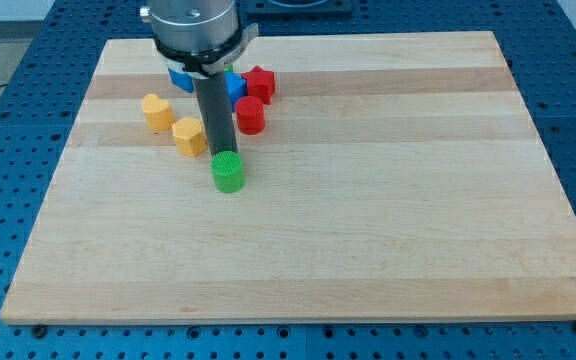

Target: Move the green star into the green circle

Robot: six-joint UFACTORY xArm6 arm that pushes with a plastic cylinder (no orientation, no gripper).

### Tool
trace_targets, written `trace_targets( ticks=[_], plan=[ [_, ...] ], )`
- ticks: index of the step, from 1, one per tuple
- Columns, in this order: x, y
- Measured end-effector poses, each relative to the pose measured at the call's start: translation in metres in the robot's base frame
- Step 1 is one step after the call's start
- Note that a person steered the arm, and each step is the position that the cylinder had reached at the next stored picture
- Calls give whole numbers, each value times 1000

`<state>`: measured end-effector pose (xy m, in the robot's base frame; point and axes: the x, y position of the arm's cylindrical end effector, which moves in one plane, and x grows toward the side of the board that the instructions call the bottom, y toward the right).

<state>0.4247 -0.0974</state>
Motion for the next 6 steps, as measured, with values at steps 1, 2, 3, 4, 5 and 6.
trace_targets(
  ticks=[1,2,3,4,5,6],
  plan=[
    [-21,58],
    [-91,128],
    [-163,123],
    [-192,43],
    [-157,-35],
    [-102,-71]
  ],
)
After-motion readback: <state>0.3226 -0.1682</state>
